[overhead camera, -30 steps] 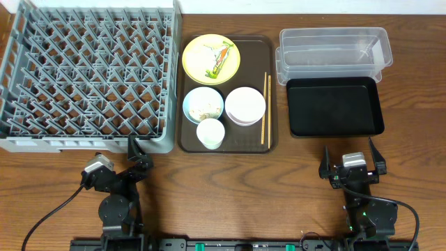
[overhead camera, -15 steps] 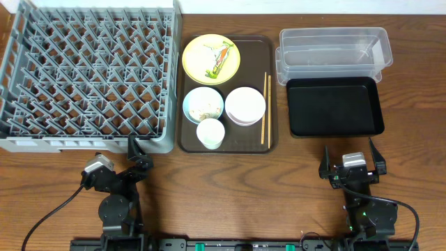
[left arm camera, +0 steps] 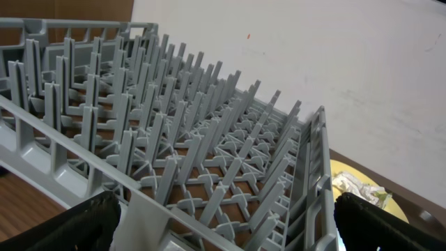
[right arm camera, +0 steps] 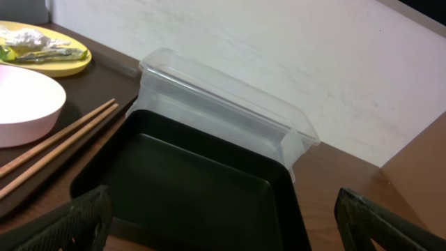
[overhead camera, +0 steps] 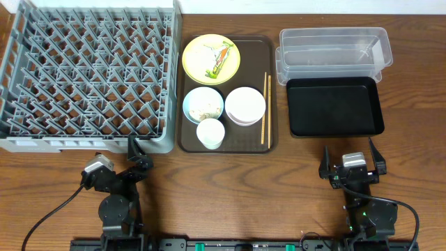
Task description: Sort waste into correct bins and load items into the dishwasher
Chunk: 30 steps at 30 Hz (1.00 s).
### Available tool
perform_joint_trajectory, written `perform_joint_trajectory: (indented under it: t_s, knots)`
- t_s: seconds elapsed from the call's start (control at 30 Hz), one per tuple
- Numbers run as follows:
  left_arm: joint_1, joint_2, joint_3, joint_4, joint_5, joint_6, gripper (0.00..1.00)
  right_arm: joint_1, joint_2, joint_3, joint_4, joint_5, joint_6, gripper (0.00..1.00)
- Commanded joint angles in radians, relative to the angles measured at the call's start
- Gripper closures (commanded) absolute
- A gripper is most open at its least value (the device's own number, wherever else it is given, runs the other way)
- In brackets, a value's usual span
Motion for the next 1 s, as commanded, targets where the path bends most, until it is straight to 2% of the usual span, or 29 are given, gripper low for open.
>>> perform_joint_trajectory:
  t_s: [0.0,0.5,0.67,0.83,0.97]
  knots:
    - [-0.004,0.002,-0.011,-0.048,-0.034,0.021,0.0,-0.007,0.0,-0.002,-0.006,0.013,-0.009,0.01]
    - [-0.004,0.002,-0.011,-0.048,-0.034,0.021,0.0,-0.006,0.0,-0.002,0.021,-0.011,-0.008,0.01]
    - [-0.004,0.002,-0.011,-0.048,-0.034,0.021,0.0,-0.006,0.0,-0.002,0.062,-0.202,-0.002,0.01]
    - [-0.004,0.002,-0.011,-0.048,-0.034,0.021,0.0,-0.006,0.0,-0.001,0.105,-0.4,0.161,0.01]
    - [-0.004,0.002,-0.011,-0.048,-0.034,0.021,0.0,-0.006,0.001,0.014,0.099,-0.429,0.263,0.01]
